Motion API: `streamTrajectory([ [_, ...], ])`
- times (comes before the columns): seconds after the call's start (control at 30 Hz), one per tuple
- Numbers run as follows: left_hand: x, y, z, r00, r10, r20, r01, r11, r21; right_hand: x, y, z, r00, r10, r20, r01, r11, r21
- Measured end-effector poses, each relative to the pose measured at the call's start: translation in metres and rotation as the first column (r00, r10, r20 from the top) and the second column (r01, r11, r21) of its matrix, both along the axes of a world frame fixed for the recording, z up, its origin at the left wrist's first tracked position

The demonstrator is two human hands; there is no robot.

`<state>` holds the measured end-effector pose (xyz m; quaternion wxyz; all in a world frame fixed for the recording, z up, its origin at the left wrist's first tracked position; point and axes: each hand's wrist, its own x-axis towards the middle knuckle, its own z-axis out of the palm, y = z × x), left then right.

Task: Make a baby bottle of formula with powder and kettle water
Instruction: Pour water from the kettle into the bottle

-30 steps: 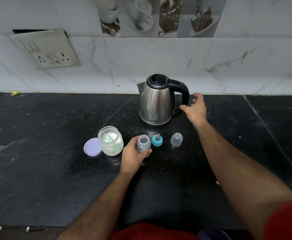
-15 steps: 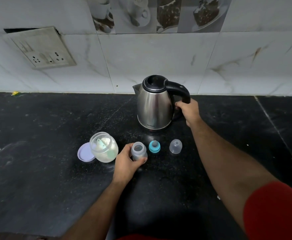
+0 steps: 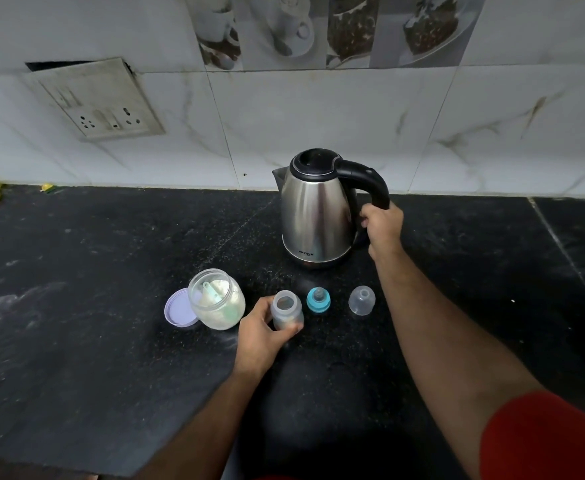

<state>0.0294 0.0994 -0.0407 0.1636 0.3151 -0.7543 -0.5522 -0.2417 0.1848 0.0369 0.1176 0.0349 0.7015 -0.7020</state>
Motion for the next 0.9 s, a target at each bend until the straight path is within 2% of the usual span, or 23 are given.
streamTrajectory([
  [0.33, 0.001, -0.002, 0.004, 1.000, -0.029, 0.004, 0.029, 1.000, -0.008, 0.025, 0.018, 0.068, 0.990, -0.098, -0.098, 0.075, 0.973, -0.217],
  [0.6, -0.001, -0.003, 0.009, 0.998, -0.054, 0.043, 0.055, 0.998, -0.014, 0.074, 0.078, 0.111, 0.964, -0.198, -0.178, 0.160, 0.965, -0.205],
  [0.9, -0.001, 0.002, 0.012, 0.999, -0.031, 0.038, 0.031, 0.999, -0.015, 0.148, 0.150, 0.086, 0.948, -0.249, -0.196, 0.212, 0.959, -0.188],
])
